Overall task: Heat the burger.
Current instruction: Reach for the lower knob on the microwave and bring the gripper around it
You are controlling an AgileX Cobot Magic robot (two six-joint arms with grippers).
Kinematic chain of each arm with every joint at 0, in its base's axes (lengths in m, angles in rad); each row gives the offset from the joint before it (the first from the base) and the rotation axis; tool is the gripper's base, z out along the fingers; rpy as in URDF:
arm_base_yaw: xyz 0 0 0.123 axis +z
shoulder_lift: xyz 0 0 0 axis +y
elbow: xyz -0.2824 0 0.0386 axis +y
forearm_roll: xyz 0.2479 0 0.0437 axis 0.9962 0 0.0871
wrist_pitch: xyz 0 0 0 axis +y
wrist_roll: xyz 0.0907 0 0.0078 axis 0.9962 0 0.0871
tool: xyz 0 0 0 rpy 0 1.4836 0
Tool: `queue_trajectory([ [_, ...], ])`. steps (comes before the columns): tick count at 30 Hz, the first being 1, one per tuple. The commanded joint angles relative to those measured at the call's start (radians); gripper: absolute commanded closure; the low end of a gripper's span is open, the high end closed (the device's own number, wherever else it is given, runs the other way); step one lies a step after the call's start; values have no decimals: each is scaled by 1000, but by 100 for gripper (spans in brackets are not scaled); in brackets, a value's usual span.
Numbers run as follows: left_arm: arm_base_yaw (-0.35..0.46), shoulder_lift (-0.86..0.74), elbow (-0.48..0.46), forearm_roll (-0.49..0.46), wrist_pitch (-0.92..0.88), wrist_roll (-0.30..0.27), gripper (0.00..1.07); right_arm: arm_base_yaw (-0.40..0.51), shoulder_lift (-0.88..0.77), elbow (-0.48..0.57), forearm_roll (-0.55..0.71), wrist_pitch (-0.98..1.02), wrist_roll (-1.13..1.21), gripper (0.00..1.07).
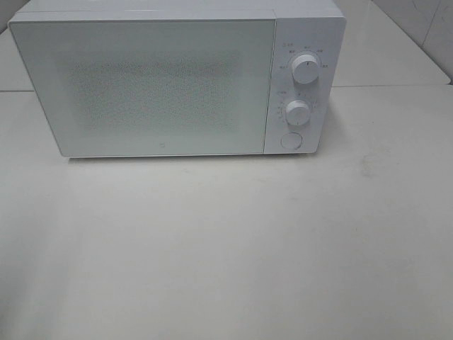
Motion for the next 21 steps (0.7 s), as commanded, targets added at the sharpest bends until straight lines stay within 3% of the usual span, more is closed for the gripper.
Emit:
queue_trajectory([
  [1, 5, -82, 6, 28, -3, -33, 6, -3, -27, 4, -2, -1, 7, 32],
  [9, 5, -251, 6, 24, -4, -33, 6, -3, -27, 4, -2, -1, 7, 32],
  [17, 5, -531, 6, 23, -5, -33, 6, -3, -27, 4, -2, -1, 7, 32],
  [21, 5, -568, 6, 23, -5, -33, 6, -3, -27, 4, -2, -1, 7, 32],
])
